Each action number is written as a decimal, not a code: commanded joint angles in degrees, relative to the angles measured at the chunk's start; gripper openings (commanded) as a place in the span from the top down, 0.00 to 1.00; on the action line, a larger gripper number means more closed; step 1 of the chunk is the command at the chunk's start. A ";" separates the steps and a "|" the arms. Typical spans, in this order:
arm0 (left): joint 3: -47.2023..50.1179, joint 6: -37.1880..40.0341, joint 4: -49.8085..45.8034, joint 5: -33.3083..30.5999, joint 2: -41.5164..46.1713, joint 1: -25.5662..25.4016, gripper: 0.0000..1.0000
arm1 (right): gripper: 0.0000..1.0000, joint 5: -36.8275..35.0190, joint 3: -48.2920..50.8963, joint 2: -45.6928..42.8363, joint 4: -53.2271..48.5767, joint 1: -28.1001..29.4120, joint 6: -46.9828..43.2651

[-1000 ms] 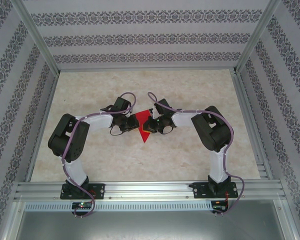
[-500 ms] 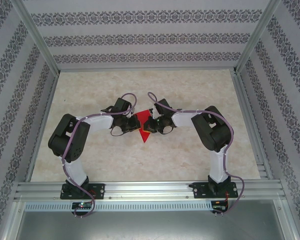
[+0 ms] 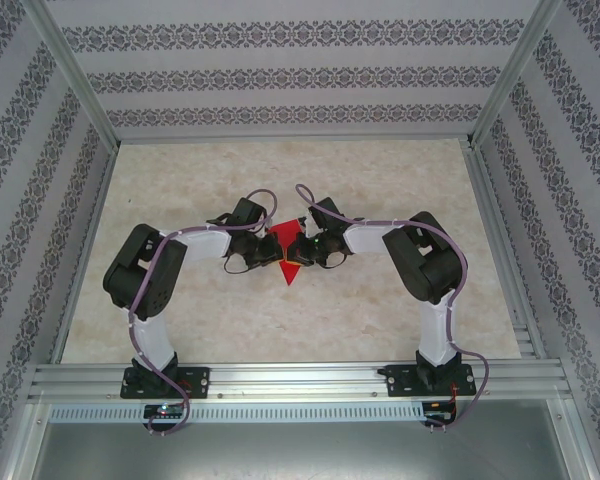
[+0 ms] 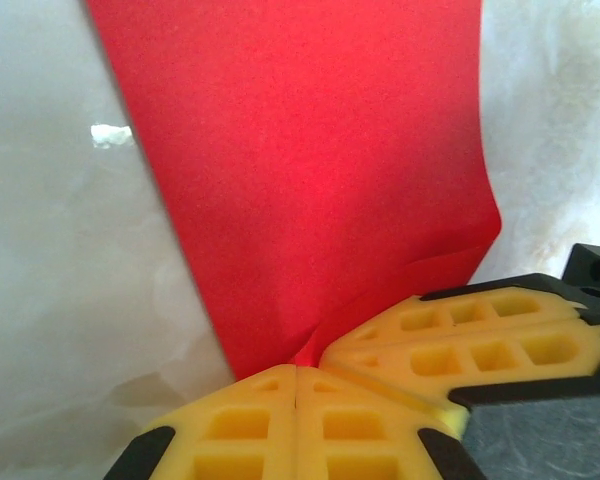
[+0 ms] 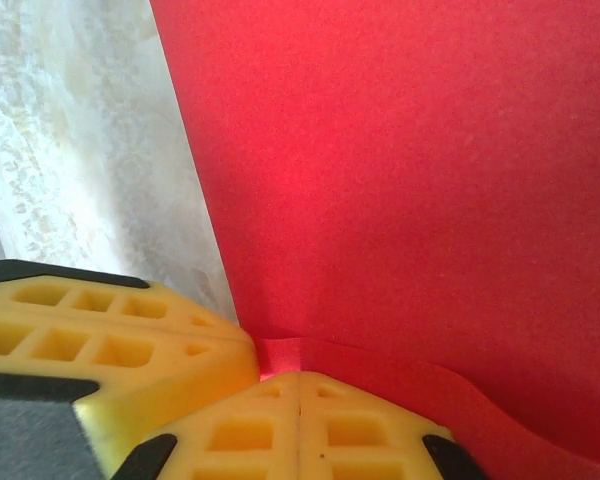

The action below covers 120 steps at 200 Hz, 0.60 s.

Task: Fold a paper plane with a square sheet of paper (pick it up from the middle)
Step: Third fold the triangle at the center of the table.

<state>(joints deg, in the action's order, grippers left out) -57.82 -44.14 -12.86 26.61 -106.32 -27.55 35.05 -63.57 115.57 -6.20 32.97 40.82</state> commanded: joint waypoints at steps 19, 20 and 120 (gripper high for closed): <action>-2.48 0.01 -1.23 -2.75 -1.14 -0.96 0.95 | 1.00 -3.07 2.18 0.63 -2.87 -0.56 -0.74; -2.48 0.10 -1.30 -2.86 -1.20 -0.99 0.95 | 1.00 -3.02 2.20 0.63 -2.82 -0.55 -0.70; -3.07 2.46 -7.29 -8.45 -2.84 -1.98 0.97 | 1.00 4.50 5.76 -6.16 7.25 -2.46 -0.75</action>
<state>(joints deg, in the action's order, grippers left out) -60.31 -43.42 -16.38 21.54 -107.22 -28.69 37.85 -58.96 112.14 -1.65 30.96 40.80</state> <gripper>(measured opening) 0.067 0.044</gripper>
